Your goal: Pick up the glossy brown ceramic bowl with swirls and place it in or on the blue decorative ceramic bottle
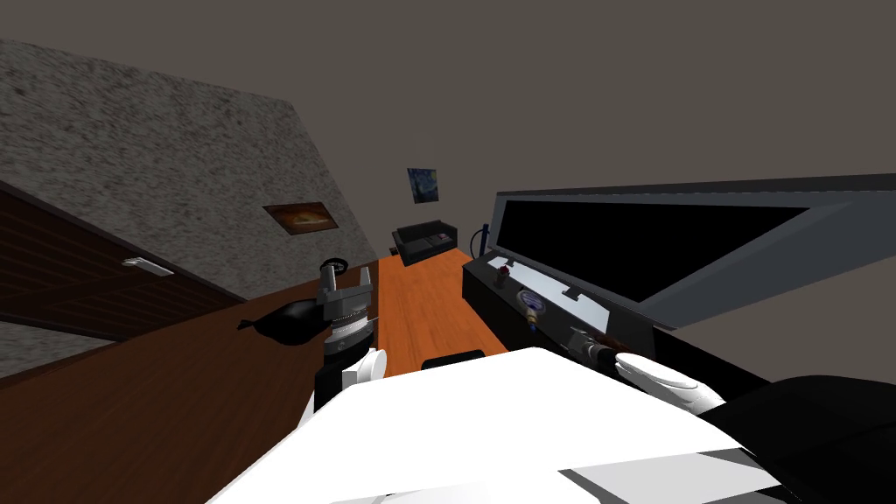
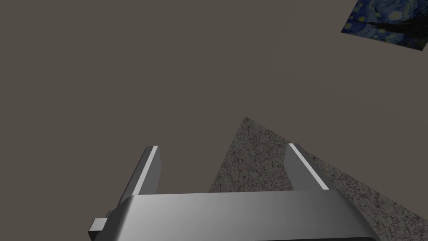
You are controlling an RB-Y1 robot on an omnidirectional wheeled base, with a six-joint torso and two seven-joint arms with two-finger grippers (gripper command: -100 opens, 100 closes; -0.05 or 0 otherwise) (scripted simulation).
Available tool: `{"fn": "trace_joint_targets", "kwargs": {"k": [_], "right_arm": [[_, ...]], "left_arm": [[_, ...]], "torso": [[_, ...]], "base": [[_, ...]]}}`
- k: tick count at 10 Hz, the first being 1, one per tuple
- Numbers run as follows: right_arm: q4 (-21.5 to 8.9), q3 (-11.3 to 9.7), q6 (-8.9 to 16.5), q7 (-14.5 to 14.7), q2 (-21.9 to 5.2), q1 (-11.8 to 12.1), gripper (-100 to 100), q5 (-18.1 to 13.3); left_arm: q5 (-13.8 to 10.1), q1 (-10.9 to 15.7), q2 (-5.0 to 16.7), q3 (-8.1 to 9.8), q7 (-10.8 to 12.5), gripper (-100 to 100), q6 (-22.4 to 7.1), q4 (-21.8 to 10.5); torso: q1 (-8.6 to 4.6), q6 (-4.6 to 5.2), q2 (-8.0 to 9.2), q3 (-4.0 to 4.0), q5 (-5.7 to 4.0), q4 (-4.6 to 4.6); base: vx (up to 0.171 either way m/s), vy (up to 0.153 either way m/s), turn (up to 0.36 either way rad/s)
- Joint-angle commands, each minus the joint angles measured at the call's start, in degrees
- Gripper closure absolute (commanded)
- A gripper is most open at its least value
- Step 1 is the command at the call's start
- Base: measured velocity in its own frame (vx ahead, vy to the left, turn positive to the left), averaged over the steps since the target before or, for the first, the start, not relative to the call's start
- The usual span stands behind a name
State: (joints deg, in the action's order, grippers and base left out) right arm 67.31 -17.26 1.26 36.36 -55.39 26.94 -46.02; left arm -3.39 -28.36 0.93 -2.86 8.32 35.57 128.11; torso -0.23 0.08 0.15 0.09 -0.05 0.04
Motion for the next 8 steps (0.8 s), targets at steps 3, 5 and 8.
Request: {"fn": "trace_joint_targets", "kwargs": {"k": [3, 5, 8], "right_arm": [[-6.54, -1.38, -0.71, 5.44, -0.62, 1.64, -100, -3.11], [-6.87, -1.38, -0.71, 5.44, -0.62, 1.64, -100, -3.11], [-11.24, -3.29, -0.99, 9.07, -0.22, 2.93, -100, -4.97]], "left_arm": [[0.0, 0.0, 0.0, 0.0, 0.0, 0, 0.0, 0.0], [0.0, 0.0, 0.0, 0.0, 0.0, 0, 0.0, 0.0], [0.0, 0.0, 0.0, 0.0, 0.0, 0, 0.0, 0.0]], "torso": [[-0.1, 0.01, -0.02, -0.01, -0.01, -0.01], [-0.1, -0.01, -0.01, 0.0, -0.02, 0.0], [-0.05, 0.0, -0.01, 0.0, -0.01, 0.0]], "base": [[0.02, -0.071, -0.009], [0.009, -0.051, 0.002], [0.018, -0.069, -0.018]]}}
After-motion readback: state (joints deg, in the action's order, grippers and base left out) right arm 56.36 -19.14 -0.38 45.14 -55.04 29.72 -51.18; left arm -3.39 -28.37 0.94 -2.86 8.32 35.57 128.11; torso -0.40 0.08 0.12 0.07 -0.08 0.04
